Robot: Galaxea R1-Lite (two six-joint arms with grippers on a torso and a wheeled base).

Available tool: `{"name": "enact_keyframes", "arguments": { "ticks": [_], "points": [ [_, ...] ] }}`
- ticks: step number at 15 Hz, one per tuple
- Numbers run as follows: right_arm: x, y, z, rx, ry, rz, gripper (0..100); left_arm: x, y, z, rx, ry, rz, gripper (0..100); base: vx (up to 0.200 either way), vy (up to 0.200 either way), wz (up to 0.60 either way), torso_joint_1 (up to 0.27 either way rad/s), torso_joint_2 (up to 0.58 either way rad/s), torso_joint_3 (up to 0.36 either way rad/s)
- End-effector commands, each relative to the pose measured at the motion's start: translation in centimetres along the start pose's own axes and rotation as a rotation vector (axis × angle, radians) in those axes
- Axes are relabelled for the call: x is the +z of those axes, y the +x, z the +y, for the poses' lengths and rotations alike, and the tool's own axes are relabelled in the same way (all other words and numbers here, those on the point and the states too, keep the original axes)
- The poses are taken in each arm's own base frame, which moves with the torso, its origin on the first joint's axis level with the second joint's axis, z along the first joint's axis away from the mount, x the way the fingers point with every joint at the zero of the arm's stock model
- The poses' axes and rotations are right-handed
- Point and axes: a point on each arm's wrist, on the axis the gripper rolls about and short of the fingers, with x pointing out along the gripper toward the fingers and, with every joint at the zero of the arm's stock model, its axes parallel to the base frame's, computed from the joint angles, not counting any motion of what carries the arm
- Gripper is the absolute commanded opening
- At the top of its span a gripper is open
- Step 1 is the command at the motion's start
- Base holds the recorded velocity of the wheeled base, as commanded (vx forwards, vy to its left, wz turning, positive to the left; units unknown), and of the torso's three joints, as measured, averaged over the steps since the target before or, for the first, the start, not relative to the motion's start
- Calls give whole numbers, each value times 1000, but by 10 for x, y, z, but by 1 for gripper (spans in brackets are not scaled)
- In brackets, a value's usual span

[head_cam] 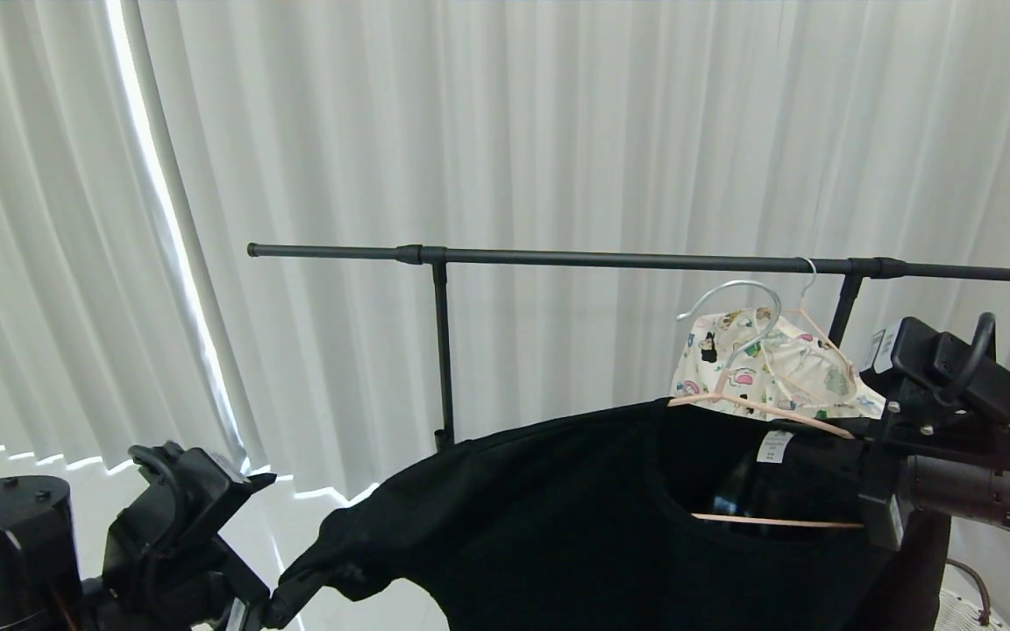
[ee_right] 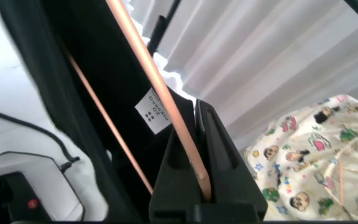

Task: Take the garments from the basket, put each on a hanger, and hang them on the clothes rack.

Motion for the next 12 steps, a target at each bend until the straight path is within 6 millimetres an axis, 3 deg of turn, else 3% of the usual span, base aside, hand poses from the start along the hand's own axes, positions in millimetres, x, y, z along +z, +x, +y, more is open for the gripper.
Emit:
{"name": "enact_keyframes", "arguments": {
  "ticks": [1, 8, 12],
  "points": [
    [0, -1, 0, -3, 0, -3, 0, 3, -6, 0, 11, 5, -31, 100, 0, 0, 0, 0, 0, 0],
    [-5, -4, -4, -63, 9, 33, 0, 8, -13, 0, 30, 17, -73, 100, 0, 0, 0, 0, 0, 0],
    [-13, -6, -11, -123, 35, 78, 0, 24, -13, 6, 49, 7, -140, 100, 0, 0, 0, 0, 0, 0]
  ]
}}
